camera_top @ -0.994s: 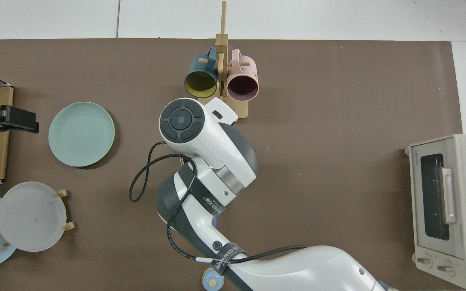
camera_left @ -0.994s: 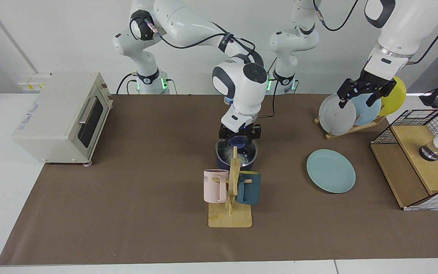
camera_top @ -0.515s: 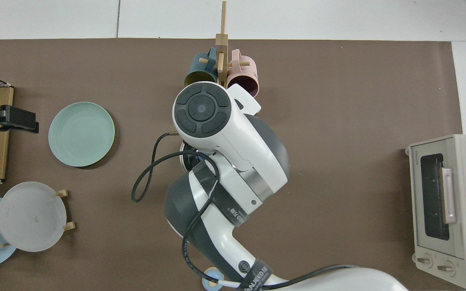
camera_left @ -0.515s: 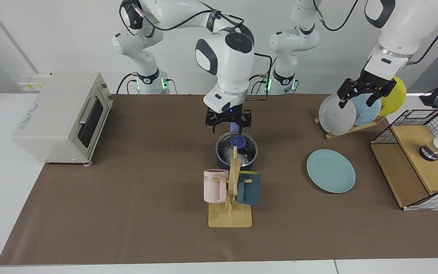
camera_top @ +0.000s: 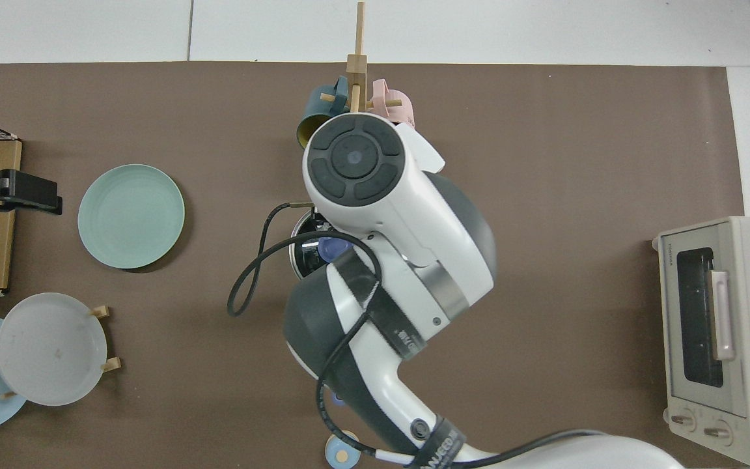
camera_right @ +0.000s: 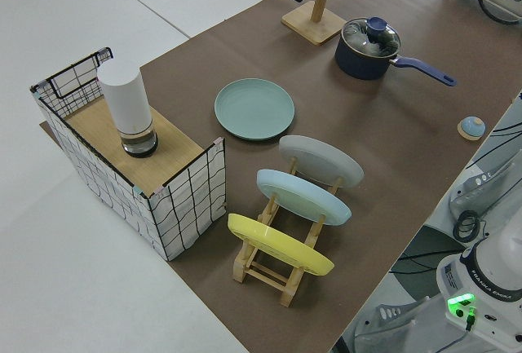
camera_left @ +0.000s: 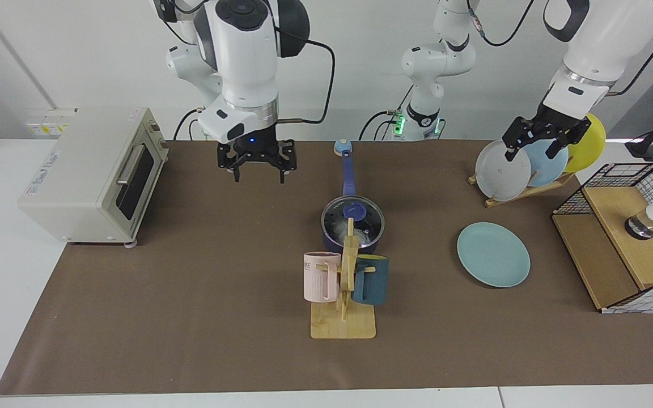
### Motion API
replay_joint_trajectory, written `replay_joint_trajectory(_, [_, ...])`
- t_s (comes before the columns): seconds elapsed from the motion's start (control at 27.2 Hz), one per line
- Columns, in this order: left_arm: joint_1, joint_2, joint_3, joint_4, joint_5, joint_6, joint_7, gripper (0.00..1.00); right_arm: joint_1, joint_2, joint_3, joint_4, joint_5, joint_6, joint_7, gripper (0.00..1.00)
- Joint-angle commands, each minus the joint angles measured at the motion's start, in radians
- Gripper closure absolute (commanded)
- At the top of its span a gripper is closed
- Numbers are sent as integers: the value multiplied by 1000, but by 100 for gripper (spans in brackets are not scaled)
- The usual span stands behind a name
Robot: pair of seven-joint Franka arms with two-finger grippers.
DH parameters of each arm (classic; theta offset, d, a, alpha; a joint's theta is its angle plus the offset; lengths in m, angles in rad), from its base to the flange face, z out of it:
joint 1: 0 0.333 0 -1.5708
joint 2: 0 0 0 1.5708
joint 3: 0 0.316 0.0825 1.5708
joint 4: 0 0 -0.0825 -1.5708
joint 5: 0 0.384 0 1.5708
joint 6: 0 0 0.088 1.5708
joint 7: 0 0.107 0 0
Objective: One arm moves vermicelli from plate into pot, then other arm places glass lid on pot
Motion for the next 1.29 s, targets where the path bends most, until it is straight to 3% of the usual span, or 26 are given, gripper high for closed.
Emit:
replay_joint_trajectory(0.0, [-2, -21, 5, -19, -3, 2, 1, 0, -96, -42, 13, -66, 6, 13, -95, 1])
replay_joint_trajectory(0.52, [-2, -21, 5, -19, -3, 2, 1, 0, -277, -170, 15, -230, 11, 89, -290, 1])
replay_joint_trajectory(0.66, [-2, -21, 5, -19, -3, 2, 1, 0, -329, -197, 13, -268, 60, 102, -353, 1])
replay_joint_trajectory(1.03, [-2, -21, 5, -19, -3, 2, 1, 0, -396, -231, 12, -271, 44, 79, -404, 1])
replay_joint_trajectory(1.25, [-2, -21, 5, -19, -3, 2, 1, 0, -386, -251, 12, -259, 40, -3, -408, 1])
